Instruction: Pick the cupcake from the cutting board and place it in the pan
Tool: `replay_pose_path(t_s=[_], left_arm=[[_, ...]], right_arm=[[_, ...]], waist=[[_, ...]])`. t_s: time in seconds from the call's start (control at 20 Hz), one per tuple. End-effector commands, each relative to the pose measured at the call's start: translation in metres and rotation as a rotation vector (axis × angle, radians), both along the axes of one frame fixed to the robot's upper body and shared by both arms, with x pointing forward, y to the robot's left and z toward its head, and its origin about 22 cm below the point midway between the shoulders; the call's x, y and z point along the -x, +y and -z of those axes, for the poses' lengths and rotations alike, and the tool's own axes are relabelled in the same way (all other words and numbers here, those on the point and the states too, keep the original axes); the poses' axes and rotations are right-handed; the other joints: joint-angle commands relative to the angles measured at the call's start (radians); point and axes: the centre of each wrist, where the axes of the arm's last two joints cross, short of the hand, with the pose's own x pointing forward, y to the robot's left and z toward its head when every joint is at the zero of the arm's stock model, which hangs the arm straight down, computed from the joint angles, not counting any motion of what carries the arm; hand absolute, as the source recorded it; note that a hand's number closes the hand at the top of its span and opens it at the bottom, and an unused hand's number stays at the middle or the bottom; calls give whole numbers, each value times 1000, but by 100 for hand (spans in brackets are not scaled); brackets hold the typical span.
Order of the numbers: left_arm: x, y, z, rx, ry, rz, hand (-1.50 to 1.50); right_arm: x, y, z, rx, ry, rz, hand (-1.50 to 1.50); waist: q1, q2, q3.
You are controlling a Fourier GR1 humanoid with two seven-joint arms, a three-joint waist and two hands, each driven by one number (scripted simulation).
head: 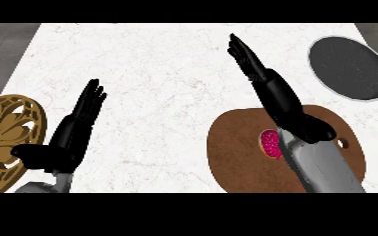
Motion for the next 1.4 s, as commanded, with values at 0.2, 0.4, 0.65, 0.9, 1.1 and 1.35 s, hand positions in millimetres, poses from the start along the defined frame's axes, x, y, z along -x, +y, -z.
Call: replay_pose_path(t_s=[0.2,0.4,0.65,0.9,1.1,1.35], left_arm=[[-7,-21,9,-41,-96,14,0],[8,-23,17,1,-47,8,0],[-5,-39,24,13,-55,48,0],[-3,-36,13,19,-60,65,0],[-5,-33,16,14,-68,99,0],[1,-58,22,14,-70,88,0]], right_arm=[[17,-100,-3,-175,40,41,150],[54,-175,37,-13,184,488,-150],[114,-213,33,132,111,379,-150],[123,-211,16,291,61,411,-150],[100,-213,-18,451,118,362,-150],[84,-183,-26,668,206,289,-150]], waist=[[-1,-19,-38],[-41,-25,-38],[-8,-21,-39],[11,-21,-39],[21,-19,-39],[34,-17,-39]])
